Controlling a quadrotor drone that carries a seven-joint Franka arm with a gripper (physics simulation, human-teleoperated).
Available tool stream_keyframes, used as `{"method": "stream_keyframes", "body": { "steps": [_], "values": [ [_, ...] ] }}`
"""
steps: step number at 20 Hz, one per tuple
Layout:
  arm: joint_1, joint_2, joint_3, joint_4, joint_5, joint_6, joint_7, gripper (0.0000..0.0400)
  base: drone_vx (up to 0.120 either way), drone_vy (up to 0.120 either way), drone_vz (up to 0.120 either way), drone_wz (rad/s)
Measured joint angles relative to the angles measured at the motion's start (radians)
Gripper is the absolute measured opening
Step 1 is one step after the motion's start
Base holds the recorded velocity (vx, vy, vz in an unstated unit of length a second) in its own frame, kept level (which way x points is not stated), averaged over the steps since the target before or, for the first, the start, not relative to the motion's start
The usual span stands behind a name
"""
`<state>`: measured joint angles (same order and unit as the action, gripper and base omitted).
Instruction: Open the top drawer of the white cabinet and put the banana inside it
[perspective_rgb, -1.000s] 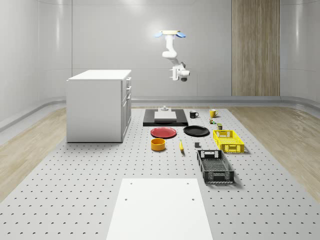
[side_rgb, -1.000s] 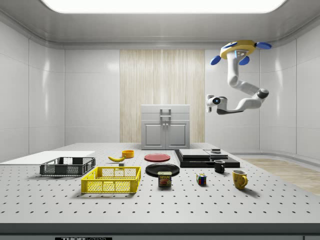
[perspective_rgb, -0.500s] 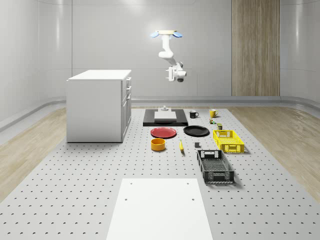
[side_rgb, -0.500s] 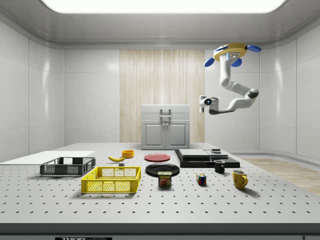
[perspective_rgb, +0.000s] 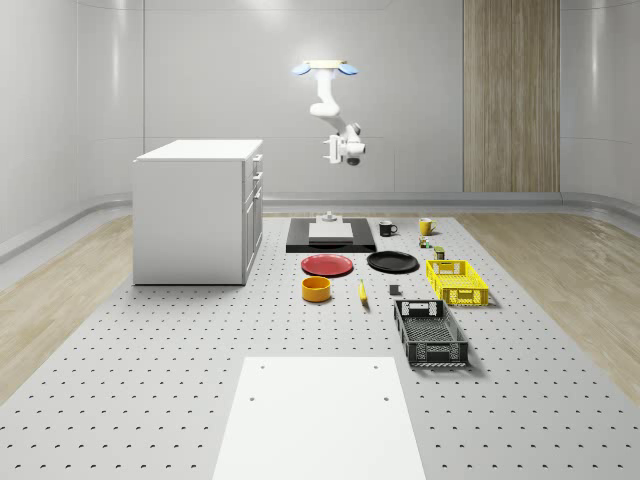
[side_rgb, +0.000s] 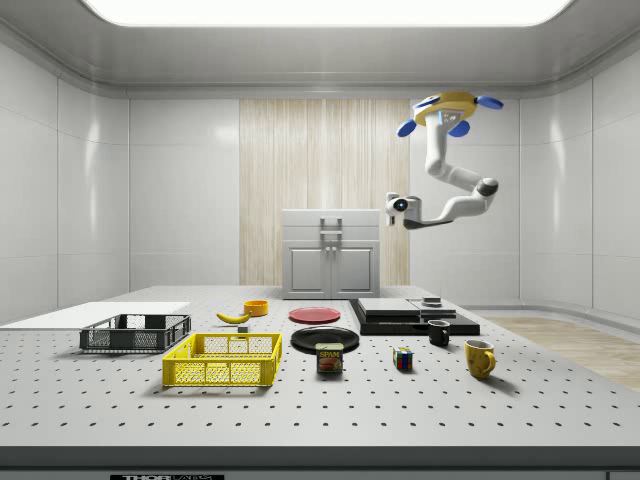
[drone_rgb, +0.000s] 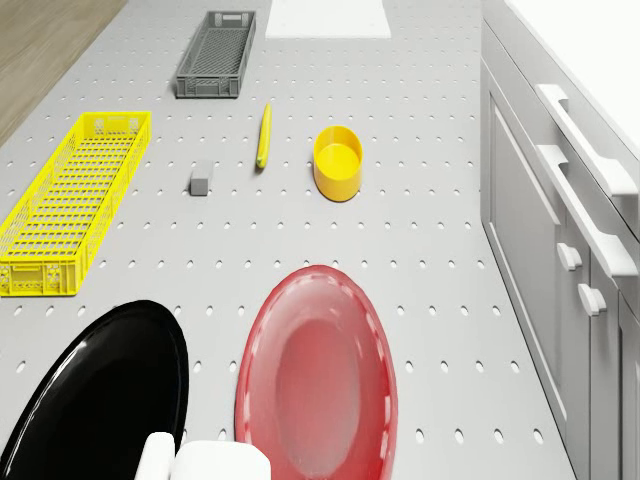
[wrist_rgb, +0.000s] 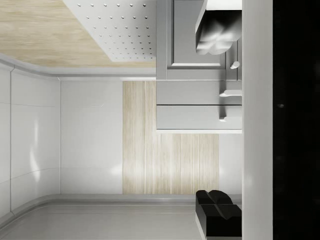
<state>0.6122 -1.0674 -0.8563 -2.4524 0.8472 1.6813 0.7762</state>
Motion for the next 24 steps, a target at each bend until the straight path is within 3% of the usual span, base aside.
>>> {"method": "stream_keyframes", "body": {
  "steps": [24],
  "values": [
    [0.054,-0.059,-0.017,-0.008,-0.047,0.051,0.04,0.04,0.12,-0.12,0.0,0.0]
  ]
}}
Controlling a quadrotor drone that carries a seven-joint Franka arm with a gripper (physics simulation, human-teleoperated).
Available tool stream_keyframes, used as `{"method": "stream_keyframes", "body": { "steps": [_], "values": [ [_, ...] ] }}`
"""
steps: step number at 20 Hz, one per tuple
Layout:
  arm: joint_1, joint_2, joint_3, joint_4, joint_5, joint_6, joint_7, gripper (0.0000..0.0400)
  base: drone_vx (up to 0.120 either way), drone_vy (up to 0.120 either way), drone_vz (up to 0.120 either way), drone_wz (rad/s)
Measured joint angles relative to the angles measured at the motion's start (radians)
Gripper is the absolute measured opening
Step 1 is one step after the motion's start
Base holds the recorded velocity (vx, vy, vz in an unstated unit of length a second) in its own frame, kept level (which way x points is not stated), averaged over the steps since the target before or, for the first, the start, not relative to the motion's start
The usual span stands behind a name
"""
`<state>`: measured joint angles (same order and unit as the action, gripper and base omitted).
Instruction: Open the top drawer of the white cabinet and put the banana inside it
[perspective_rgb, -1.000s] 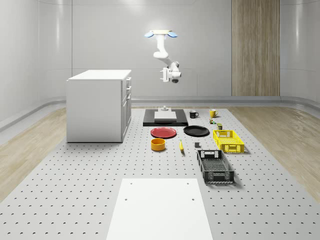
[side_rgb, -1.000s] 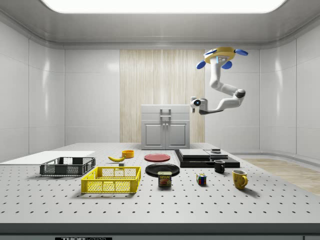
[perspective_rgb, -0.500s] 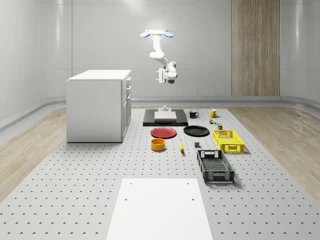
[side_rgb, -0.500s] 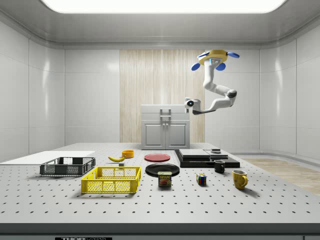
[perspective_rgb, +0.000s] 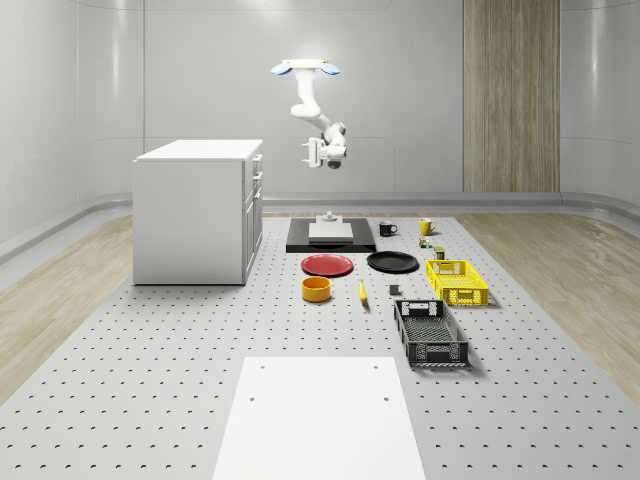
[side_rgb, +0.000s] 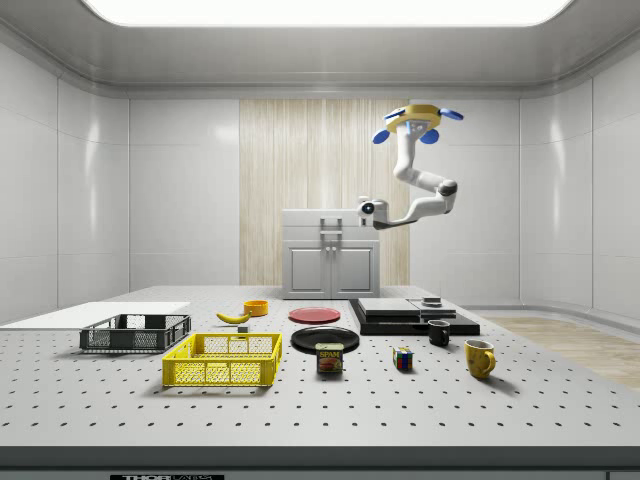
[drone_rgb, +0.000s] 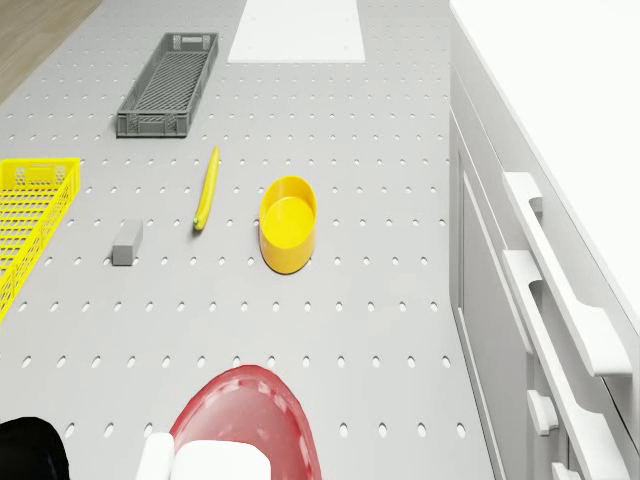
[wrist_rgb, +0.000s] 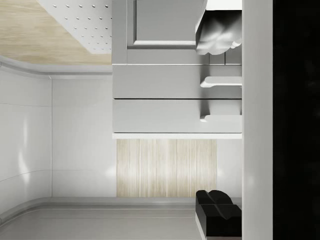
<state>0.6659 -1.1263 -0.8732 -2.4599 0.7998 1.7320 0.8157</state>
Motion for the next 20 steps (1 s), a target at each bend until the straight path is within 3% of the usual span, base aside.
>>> {"method": "stream_keyframes", "body": {
  "steps": [3,8,16,20],
  "values": [
    [0.005,-0.006,-0.002,-0.001,-0.005,0.005,0.004,0.04,0.093,-0.12,0.0,0.0],
    [0.013,-0.015,-0.004,-0.002,-0.012,0.013,0.01,0.04,0.0,-0.12,0.0,0.0],
    [0.025,-0.028,-0.007,-0.004,-0.024,0.023,0.02,0.04,0.12,-0.005,0.0,0.0],
    [0.03,-0.034,-0.008,-0.004,-0.028,0.028,0.024,0.04,0.12,-0.11,0.0,0.0]
  ]
}}
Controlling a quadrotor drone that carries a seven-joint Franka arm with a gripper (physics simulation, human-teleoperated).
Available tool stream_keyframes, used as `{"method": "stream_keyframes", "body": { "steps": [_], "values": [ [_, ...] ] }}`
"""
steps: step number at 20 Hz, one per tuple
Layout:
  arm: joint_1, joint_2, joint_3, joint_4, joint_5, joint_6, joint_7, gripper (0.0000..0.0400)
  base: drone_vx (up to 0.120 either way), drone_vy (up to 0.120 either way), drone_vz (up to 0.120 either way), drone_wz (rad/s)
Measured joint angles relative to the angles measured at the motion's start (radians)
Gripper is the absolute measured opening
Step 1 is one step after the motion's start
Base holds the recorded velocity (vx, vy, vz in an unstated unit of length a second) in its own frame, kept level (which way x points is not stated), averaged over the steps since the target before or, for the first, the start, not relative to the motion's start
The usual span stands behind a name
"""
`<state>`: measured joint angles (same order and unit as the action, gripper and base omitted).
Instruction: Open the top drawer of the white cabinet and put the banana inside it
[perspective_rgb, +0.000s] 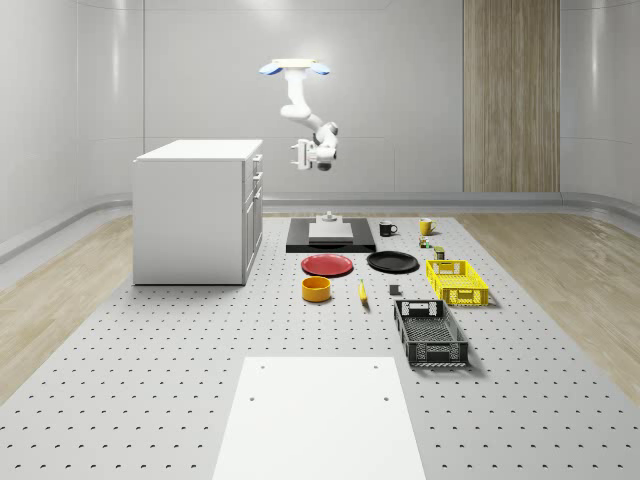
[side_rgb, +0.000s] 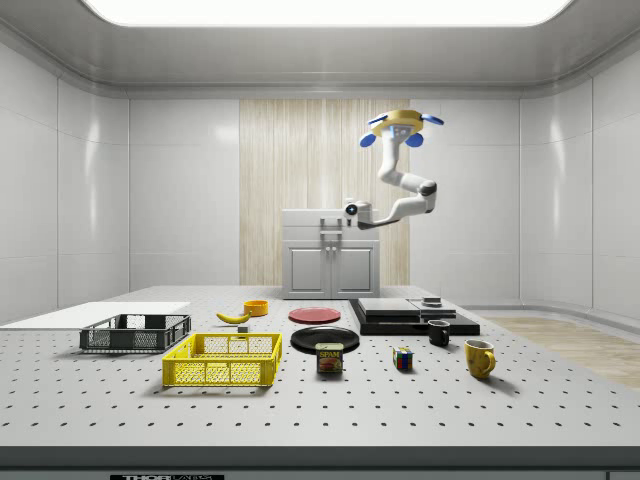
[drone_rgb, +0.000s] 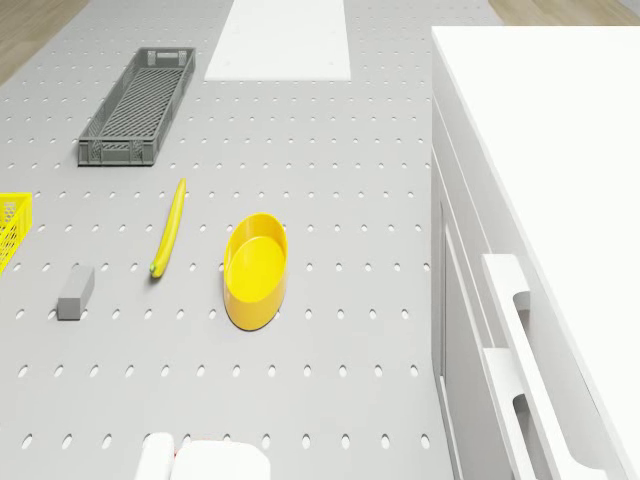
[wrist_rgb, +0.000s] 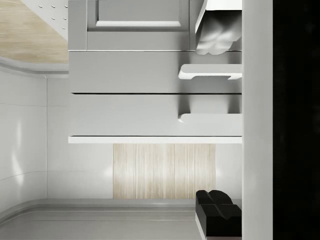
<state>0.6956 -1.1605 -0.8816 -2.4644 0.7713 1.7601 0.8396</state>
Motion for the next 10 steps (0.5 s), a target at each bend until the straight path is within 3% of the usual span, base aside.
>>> {"method": "stream_keyframes", "body": {
  "steps": [2,8,10],
  "values": [
    [0.002,-0.003,-0.001,0.0,-0.002,0.002,0.002,0.04,0.12,-0.12,0.0,0.0],
    [0.009,-0.011,-0.002,-0.001,-0.009,0.009,0.008,0.04,0.12,0.0,0.0,0.0],
    [0.011,-0.013,-0.001,-0.004,-0.009,0.013,0.009,0.04,0.02,0.0,0.0,0.0]
  ]
}}
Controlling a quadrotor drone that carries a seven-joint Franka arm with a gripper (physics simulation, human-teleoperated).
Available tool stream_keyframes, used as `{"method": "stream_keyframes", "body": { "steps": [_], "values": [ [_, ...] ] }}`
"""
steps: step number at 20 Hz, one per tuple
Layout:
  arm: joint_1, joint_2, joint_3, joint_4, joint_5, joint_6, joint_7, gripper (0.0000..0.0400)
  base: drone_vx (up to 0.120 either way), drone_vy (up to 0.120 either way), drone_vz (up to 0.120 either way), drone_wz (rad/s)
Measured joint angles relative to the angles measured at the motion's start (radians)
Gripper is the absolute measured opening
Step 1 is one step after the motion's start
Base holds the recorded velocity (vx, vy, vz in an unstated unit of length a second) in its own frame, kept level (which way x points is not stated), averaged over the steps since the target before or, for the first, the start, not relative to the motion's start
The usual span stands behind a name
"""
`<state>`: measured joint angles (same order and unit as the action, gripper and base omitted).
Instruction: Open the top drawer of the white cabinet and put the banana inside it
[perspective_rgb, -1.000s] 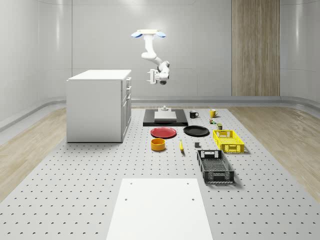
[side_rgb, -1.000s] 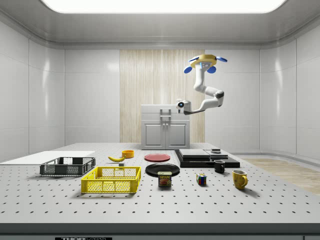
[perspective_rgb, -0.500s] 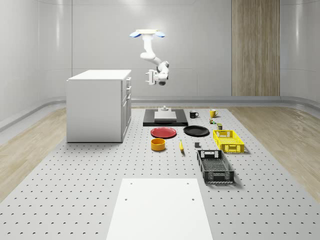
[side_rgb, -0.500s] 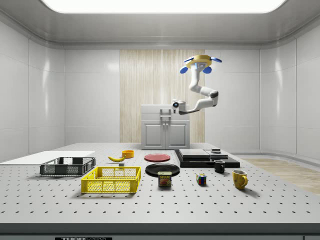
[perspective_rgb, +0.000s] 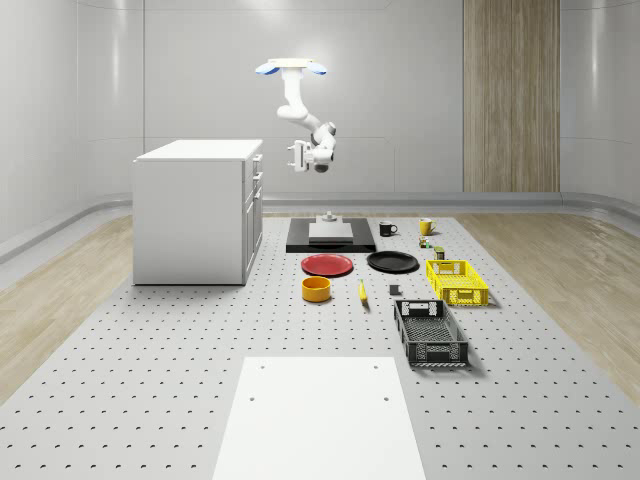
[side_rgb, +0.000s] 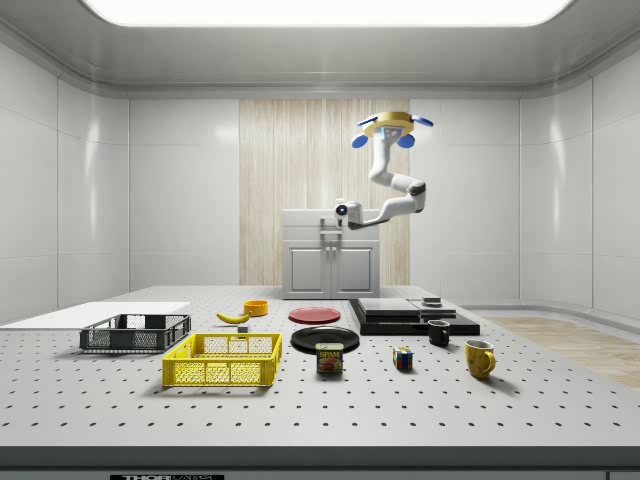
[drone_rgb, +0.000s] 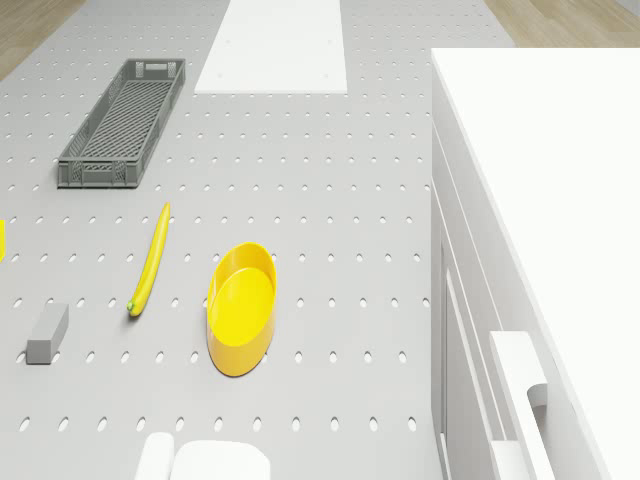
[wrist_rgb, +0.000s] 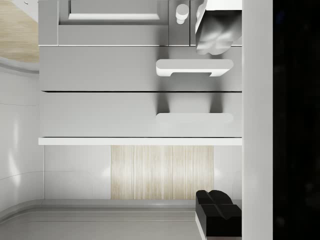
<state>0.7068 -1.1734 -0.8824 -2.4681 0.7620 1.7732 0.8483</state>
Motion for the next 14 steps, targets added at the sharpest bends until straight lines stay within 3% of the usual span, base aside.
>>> {"method": "stream_keyframes", "body": {
  "steps": [14],
  "values": [
    [0.029,0.003,0.095,-0.081,0.083,0.126,-0.022,0.04,0.0,0.0,0.0,0.0]
  ]
}}
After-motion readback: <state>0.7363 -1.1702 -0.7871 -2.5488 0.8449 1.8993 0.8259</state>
